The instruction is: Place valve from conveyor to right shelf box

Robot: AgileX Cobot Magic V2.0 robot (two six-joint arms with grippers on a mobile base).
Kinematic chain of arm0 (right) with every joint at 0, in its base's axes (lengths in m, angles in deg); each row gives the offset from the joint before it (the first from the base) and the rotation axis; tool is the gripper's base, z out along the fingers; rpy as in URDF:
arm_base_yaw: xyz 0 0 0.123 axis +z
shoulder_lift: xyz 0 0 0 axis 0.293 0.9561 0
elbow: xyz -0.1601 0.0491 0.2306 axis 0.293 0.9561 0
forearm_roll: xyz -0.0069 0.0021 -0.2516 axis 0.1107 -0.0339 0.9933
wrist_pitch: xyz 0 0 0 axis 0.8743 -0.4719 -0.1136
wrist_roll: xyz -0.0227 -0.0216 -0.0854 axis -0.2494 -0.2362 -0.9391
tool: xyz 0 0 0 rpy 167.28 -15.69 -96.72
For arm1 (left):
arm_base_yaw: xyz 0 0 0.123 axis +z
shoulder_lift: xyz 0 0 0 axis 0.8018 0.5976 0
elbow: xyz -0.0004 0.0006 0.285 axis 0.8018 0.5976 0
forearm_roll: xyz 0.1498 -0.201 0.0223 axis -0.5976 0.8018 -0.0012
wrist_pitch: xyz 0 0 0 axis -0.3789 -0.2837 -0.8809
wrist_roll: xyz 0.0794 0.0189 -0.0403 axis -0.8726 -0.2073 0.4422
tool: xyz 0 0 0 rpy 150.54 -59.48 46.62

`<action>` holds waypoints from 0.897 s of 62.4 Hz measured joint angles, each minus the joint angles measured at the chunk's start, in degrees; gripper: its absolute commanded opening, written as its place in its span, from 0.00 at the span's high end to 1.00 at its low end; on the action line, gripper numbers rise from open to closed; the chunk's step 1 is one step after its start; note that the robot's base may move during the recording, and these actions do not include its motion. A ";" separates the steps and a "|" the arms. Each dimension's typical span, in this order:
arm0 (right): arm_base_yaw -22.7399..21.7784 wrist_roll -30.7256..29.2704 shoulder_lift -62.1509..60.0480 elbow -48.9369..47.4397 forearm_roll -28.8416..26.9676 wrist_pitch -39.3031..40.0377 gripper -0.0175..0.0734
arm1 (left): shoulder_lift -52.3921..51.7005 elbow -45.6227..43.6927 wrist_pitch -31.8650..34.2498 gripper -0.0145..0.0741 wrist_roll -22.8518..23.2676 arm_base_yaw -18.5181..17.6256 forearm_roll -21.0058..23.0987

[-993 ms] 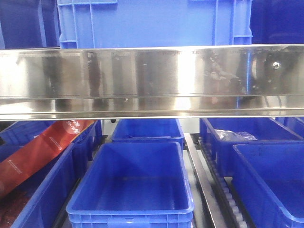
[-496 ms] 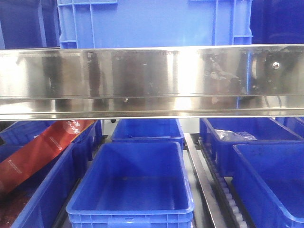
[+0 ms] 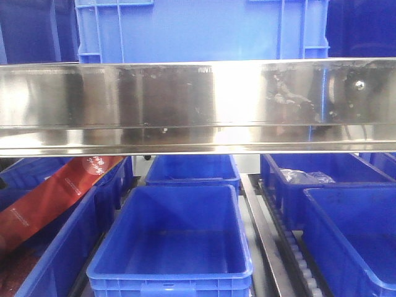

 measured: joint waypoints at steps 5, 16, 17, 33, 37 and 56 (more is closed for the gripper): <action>0.00 0.00 0.00 0.00 0.00 0.00 0.99 | -4.82 3.80 -0.10 0.96 0.00 1.92 -0.21; 0.00 0.00 0.00 0.00 0.00 0.00 0.99 | -13.14 11.06 -0.10 0.96 0.00 2.79 -0.21; 0.00 0.00 0.00 0.00 0.00 0.00 0.99 | -13.57 11.90 -0.10 0.96 0.00 2.79 -0.21; 0.00 0.00 -0.16 0.11 0.00 0.37 0.99 | -14.61 14.02 -0.10 0.96 5.76 2.79 -5.80; 0.00 0.00 -0.16 0.11 0.00 0.37 0.99 | -14.70 14.09 0.02 0.96 5.89 2.79 -6.51; 0.00 0.00 -0.16 0.11 0.03 0.37 0.99 | -14.70 14.09 1.00 0.96 6.12 2.79 -6.88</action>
